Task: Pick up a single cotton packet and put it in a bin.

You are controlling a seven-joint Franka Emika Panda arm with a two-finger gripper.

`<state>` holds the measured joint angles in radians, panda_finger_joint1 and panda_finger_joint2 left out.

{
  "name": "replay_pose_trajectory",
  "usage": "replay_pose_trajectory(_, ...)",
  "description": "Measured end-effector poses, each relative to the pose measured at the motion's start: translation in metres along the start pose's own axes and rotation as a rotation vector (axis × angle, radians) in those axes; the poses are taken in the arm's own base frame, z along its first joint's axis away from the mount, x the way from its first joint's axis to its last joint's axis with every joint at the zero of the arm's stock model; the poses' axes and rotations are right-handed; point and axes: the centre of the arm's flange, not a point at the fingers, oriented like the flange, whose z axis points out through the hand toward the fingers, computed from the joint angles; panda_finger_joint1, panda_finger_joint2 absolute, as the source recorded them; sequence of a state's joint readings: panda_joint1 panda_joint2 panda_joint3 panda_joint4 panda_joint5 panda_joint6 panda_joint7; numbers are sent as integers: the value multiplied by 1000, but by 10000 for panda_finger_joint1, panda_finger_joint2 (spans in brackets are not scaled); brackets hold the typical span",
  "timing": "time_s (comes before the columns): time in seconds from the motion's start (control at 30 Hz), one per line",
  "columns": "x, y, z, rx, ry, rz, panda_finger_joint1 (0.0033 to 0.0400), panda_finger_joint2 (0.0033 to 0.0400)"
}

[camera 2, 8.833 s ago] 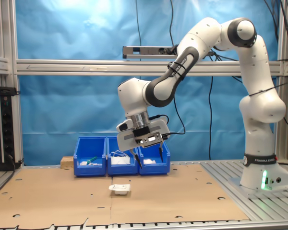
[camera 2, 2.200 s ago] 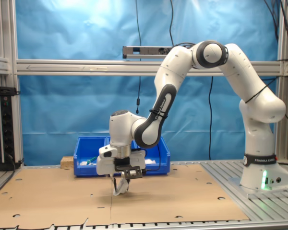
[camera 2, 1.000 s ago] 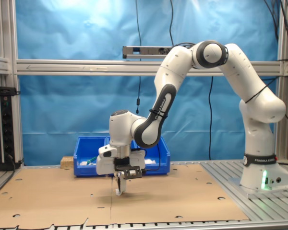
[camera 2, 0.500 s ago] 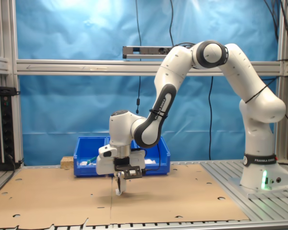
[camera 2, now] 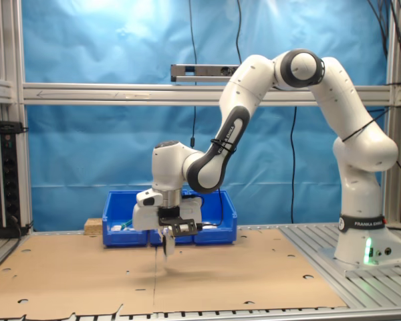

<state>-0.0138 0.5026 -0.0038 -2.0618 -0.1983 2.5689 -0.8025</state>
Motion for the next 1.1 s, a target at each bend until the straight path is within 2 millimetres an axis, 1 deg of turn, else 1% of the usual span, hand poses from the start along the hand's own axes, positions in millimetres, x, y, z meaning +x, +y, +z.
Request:
replay_pose_trajectory(0.17, -1, -4, -29, -9, 4, -4, 54, 54)
replay_pose_trajectory(0.33, -7, -12, -56, -19, 9, -5, 54, 54)
replay_pose_trajectory(0.5, -17, -21, -75, -24, 8, -16, 54, 54)
replay_pose_trajectory(0.63, -24, -28, -82, -23, 4, -28, 54, 54)
replay_pose_trajectory(0.87, -43, -39, -89, 1, -23, -65, 54, 54)
replay_pose_trajectory(1.1, -69, -39, -93, 29, -60, -96, 54, 54)
